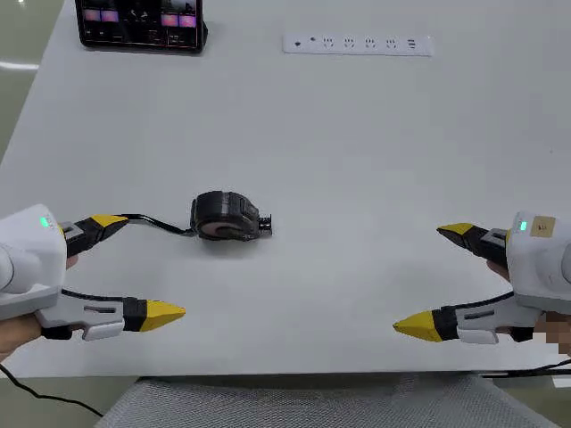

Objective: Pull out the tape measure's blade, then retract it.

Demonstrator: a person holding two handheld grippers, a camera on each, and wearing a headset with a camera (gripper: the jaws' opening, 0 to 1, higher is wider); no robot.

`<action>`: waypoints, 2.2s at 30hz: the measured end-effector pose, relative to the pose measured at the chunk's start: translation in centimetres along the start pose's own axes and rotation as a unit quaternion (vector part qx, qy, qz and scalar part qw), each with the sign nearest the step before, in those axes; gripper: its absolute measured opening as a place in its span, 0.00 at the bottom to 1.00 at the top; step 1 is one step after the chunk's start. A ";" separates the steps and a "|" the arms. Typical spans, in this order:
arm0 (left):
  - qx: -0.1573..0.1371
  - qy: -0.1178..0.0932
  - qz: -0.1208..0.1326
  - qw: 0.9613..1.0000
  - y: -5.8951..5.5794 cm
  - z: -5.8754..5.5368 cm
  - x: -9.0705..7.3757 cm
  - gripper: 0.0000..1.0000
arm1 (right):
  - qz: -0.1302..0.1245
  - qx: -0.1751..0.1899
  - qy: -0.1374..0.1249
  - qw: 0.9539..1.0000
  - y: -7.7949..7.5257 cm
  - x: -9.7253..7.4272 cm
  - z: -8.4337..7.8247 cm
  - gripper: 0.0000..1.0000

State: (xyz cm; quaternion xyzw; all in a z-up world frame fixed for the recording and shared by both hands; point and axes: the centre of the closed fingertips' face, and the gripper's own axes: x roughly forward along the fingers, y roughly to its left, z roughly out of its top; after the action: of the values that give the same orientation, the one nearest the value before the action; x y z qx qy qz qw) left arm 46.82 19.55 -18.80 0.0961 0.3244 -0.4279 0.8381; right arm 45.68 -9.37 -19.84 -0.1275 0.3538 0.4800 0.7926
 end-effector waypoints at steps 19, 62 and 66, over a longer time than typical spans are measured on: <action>-0.007 -0.006 -0.008 1.000 1.2 1.3 0.6 0.87 | 0.011 -0.013 -0.007 1.000 -0.3 1.2 1.4 0.94; 0.085 0.073 -0.055 0.992 2.6 1.6 4.6 0.84 | 0.058 -0.074 0.018 0.995 -1.7 4.0 3.6 0.92; 0.103 0.086 -0.060 0.989 2.7 1.6 5.2 0.83 | 0.061 -0.075 0.020 0.995 -1.7 4.3 3.6 0.92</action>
State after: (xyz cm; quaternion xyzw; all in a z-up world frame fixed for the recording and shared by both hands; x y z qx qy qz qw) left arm 51.87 17.11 -21.14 0.1987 0.3546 -0.4985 0.7656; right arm 49.93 -5.34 -20.42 -0.1740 0.3394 0.5502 0.7429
